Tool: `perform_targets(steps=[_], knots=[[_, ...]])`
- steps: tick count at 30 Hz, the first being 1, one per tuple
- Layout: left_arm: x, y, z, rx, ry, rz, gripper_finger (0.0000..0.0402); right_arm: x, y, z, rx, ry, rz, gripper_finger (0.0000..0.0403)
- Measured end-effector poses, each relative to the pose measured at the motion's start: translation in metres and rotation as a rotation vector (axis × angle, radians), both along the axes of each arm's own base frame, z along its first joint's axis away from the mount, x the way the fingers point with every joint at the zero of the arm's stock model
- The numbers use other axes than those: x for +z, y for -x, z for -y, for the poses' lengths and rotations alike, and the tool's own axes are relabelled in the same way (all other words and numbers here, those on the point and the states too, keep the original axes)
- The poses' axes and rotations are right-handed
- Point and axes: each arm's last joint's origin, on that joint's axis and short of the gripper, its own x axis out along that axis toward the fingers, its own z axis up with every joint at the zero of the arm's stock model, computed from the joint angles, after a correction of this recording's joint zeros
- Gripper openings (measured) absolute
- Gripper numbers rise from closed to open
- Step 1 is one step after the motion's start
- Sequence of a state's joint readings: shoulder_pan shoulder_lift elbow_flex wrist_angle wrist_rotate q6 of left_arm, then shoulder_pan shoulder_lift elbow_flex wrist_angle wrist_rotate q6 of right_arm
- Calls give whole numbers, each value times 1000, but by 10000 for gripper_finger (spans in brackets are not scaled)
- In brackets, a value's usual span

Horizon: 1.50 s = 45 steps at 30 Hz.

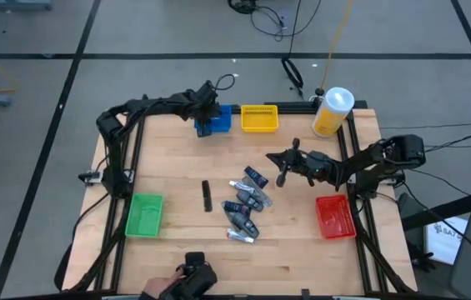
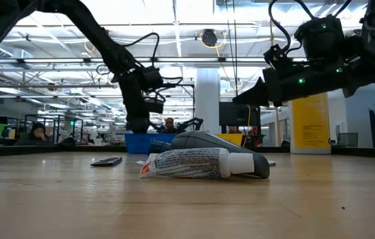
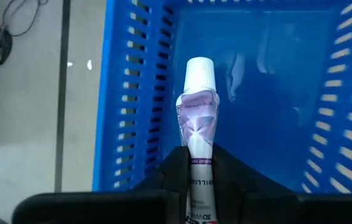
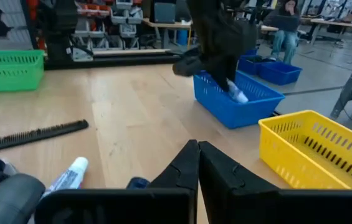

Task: Pick & Place Travel size toiletries
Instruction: Put the white toothpaste into the blue bin, then put the blue shaving cream into the yellow bin

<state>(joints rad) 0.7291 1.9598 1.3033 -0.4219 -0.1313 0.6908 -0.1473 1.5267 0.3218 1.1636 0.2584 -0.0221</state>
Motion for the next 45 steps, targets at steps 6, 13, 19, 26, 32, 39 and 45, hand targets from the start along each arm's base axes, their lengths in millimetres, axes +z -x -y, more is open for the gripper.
perform_targets(steps=[6,13,19,26,32,39,45], knots=[[-10,-5,-2,-50,18,21,56,1,0,0,14,-16,20,0],[-9,-6,-2,-66,36,53,142,1,-2,-4,150,-70,34,8],[-3,-5,0,-30,13,46,231,-3,-1,-4,135,-166,17,54],[33,-4,8,-26,-43,129,270,-9,0,-4,126,-200,-30,128],[73,2,21,-41,24,325,262,-7,0,-4,117,-265,5,167],[70,5,59,-174,293,627,234,-9,-1,-5,101,-351,26,180],[30,1,114,-220,349,810,216,-13,-23,-5,114,-371,-109,191]])
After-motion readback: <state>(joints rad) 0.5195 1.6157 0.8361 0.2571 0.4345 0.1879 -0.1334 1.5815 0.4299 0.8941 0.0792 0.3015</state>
